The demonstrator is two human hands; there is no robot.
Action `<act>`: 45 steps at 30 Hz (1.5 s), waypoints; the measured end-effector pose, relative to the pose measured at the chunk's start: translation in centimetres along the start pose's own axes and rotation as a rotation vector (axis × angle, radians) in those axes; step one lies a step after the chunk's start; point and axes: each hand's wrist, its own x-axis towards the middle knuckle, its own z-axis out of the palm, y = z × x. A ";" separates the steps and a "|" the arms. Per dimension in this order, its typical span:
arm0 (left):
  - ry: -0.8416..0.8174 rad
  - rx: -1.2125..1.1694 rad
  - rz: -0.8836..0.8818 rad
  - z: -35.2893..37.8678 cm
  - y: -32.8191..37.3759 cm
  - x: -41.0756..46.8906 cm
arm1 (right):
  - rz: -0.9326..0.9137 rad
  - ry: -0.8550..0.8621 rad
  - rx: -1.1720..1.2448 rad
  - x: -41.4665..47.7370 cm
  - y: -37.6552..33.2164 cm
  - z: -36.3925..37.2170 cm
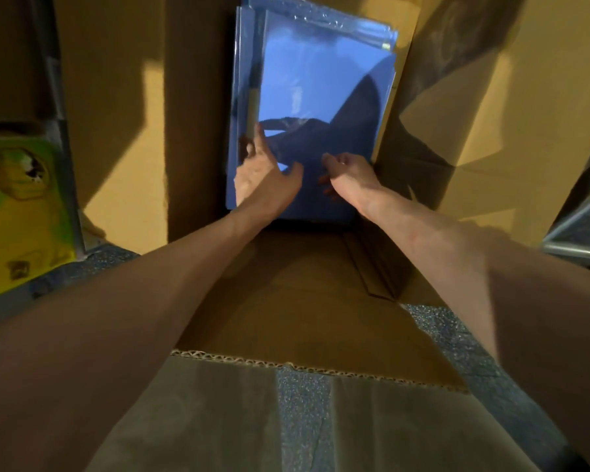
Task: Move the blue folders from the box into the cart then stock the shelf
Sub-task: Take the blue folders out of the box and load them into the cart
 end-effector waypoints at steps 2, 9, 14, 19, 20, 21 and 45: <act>-0.057 -0.046 0.040 0.1 0.0 -0.3 | -0.006 0.017 -0.001 0.7 0.2 0.3; -0.091 -0.265 -0.127 -0.2 0.6 2.3 | -0.036 0.024 0.038 0.1 -1.6 -0.2; -0.162 -0.376 -0.099 -1.9 0.9 1.5 | -0.124 0.100 0.076 -1.1 -2.8 -1.7; -0.391 -0.624 -0.028 -3.7 3.9 -3.1 | -0.188 0.127 0.089 -4.1 -3.6 -3.2; -0.434 -0.662 -0.049 -4.2 4.4 -3.7 | -0.192 0.119 0.065 -4.4 -3.5 -3.9; -0.457 -0.678 -0.074 -4.3 4.5 -3.9 | -0.209 0.110 0.044 -4.6 -3.1 -4.4; -0.546 -0.556 0.032 -5.5 4.1 -3.4 | -0.068 0.007 0.132 -6.6 -3.4 -6.2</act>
